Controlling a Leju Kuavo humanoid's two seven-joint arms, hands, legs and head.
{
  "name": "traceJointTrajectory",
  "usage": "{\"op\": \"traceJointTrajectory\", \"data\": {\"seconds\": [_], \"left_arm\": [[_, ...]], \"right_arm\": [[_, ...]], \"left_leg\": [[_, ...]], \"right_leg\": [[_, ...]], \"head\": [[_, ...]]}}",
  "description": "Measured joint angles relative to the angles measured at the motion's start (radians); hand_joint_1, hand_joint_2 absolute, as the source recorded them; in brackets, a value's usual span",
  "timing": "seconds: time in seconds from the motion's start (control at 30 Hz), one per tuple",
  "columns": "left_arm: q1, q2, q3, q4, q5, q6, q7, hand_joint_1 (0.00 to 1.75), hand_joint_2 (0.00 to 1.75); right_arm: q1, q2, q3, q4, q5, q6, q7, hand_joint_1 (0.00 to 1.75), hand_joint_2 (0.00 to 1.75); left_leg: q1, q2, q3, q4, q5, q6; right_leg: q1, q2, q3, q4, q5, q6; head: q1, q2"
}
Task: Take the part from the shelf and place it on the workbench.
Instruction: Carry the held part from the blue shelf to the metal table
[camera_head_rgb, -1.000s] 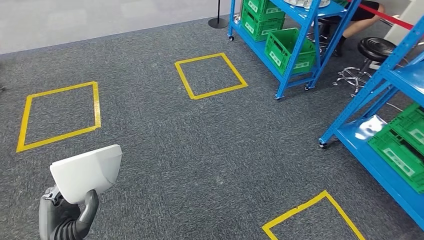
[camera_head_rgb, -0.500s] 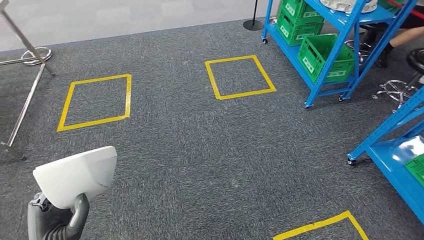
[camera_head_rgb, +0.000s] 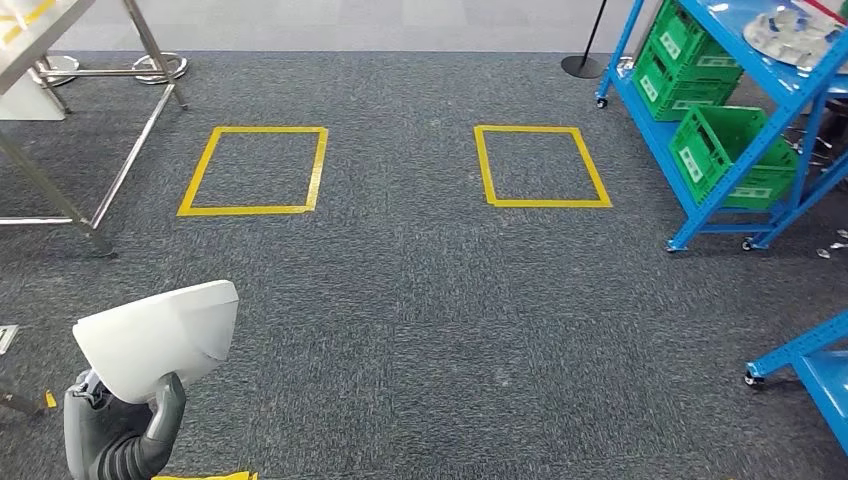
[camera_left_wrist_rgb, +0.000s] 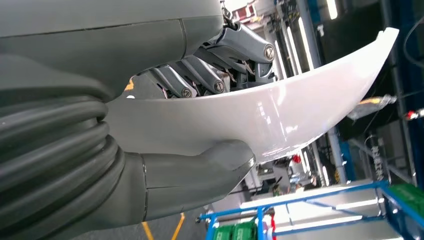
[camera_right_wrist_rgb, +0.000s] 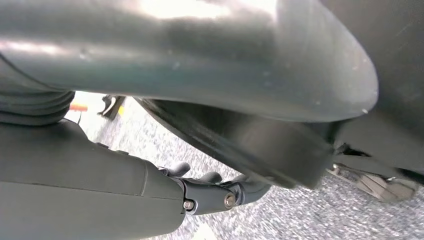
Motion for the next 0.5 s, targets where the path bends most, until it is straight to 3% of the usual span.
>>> {"op": "traceJointTrajectory", "data": {"seconds": [0.03,0.07,0.1,0.17,0.23,0.3,0.33,0.4,0.43,0.5], "left_arm": [[-0.004,-0.001,0.0,0.003,-0.001,0.001,0.0,1.75,1.75],[-0.007,-0.002,0.0,0.006,-0.001,0.002,0.0,1.75,1.75],[-0.01,-0.002,0.0,0.008,-0.002,0.004,0.001,1.75,1.75],[-0.015,-0.004,0.0,0.009,-0.001,0.007,0.0,1.75,1.75],[-0.017,-0.006,0.0,0.007,0.0,0.008,0.0,1.75,1.75],[-0.015,-0.006,0.0,0.005,0.001,0.008,-0.001,1.75,1.75],[-0.013,-0.006,-0.001,0.004,0.0,0.008,-0.001,1.75,1.75],[-0.005,-0.006,-0.001,0.001,-0.001,0.011,-0.002,1.75,1.75],[-0.002,-0.006,-0.001,-0.002,-0.001,0.013,-0.003,1.75,1.75],[0.002,-0.006,-0.003,-0.008,0.005,0.013,-0.003,1.75,1.75]], "right_arm": [[0.0,0.0,-0.001,0.0,0.004,0.0,-0.002,0.0,0.0],[0.0,0.0,-0.002,0.0,0.008,0.0,-0.003,0.0,0.0],[0.0,0.0,-0.002,0.0,0.011,-0.002,-0.003,0.0,0.0],[-0.001,0.0,-0.003,0.0,0.014,-0.009,-0.003,0.0,0.0],[-0.002,0.0,-0.003,0.0,0.017,-0.015,-0.004,0.0,0.0],[-0.004,0.0,-0.004,0.0,0.021,-0.017,-0.004,0.0,0.0],[-0.005,0.0,-0.004,0.0,0.024,-0.017,-0.004,0.0,0.0],[-0.007,0.001,-0.004,0.0,0.026,-0.021,-0.003,0.0,0.0],[-0.007,0.002,-0.004,0.0,0.026,-0.024,-0.004,0.0,0.0],[-0.003,0.004,-0.004,0.0,0.026,-0.027,-0.004,0.0,0.0]], "left_leg": [[-0.001,-0.013,-0.002,0.0,0.001,0.002],[-0.002,-0.026,-0.004,0.001,0.003,0.002],[-0.002,-0.039,-0.004,0.001,0.003,0.002],[-0.002,-0.066,-0.004,0.003,0.005,-0.001],[-0.003,-0.089,-0.006,0.004,0.008,-0.009],[-0.002,-0.107,-0.012,0.002,0.012,-0.022],[0.0,-0.117,-0.016,-0.001,0.015,-0.03],[0.001,-0.1,-0.025,0.008,0.008,-0.04],[0.0,-0.076,-0.037,0.033,-0.011,-0.043],[0.0,-0.024,-0.083,0.14,-0.078,-0.048]], "right_leg": [[0.0,0.009,-0.032,0.064,-0.024,0.0],[0.0,0.012,-0.053,0.102,-0.03,0.0],[0.0,0.014,-0.056,0.101,-0.016,-0.002],[-0.001,0.031,-0.009,-0.009,0.058,-0.008],[-0.003,0.071,0.045,-0.134,0.107,-0.013],[0.001,0.085,0.059,-0.173,0.111,-0.018],[0.002,0.073,0.059,-0.177,0.114,-0.023],[0.0,0.05,0.064,-0.186,0.121,-0.038],[-0.002,0.038,0.066,-0.191,0.125,-0.045],[-0.002,0.012,0.067,-0.193,0.126,-0.054]], "head": [[0.0,0.0],[0.0,0.0],[0.001,0.0],[0.001,0.0],[0.0,0.0],[0.0,0.0],[0.0,0.0],[-0.001,0.0],[-0.003,0.0],[-0.005,0.0]]}}
